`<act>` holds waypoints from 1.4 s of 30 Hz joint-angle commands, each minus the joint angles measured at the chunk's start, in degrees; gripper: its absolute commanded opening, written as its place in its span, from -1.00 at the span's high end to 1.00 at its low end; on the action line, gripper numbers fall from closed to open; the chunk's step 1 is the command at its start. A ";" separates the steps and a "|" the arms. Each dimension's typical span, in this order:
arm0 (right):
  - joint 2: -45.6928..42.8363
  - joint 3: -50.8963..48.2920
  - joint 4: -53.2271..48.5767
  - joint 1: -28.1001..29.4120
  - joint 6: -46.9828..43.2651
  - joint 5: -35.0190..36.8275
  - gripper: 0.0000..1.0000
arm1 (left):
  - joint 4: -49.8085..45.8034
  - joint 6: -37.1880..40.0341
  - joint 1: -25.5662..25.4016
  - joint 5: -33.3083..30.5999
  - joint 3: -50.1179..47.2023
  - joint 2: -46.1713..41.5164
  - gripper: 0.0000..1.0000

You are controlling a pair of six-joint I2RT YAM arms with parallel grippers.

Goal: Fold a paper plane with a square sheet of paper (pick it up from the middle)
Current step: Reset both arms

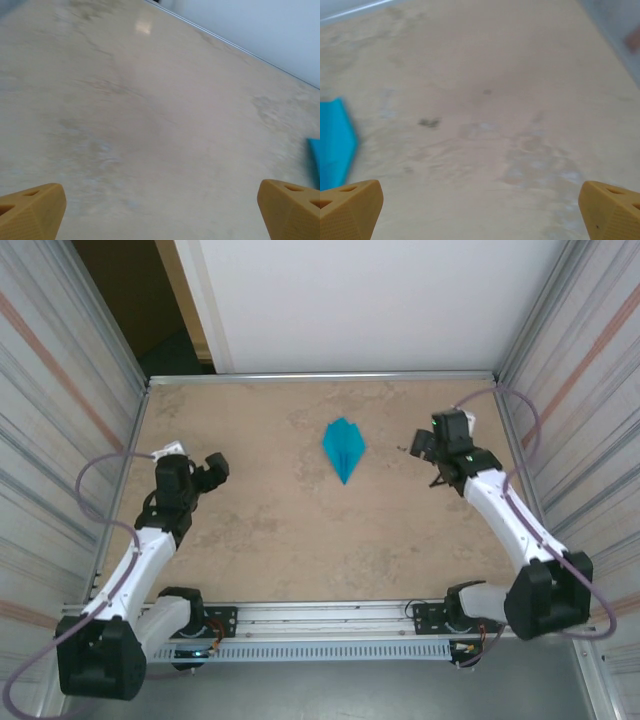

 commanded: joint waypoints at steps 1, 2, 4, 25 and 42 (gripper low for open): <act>-5.15 -8.19 9.74 -4.99 -3.71 4.07 -0.98 | 7.78 5.55 1.51 -9.16 -4.73 -2.07 -0.97; -6.52 -11.03 12.58 -7.22 -4.32 3.42 -0.98 | 12.51 8.18 1.60 -9.59 -7.06 -1.96 -0.97; -8.32 -14.55 16.03 -11.94 -3.18 -1.76 -0.98 | 23.43 13.86 1.63 -8.52 -11.85 -0.86 -0.97; 10.65 -30.68 63.40 -12.55 -19.85 -14.08 -0.98 | 51.89 30.14 4.63 12.53 -13.79 24.66 -0.97; 18.84 -31.19 71.14 -13.77 -19.62 -18.36 -0.98 | 48.84 29.06 4.33 8.09 -7.93 33.24 -0.97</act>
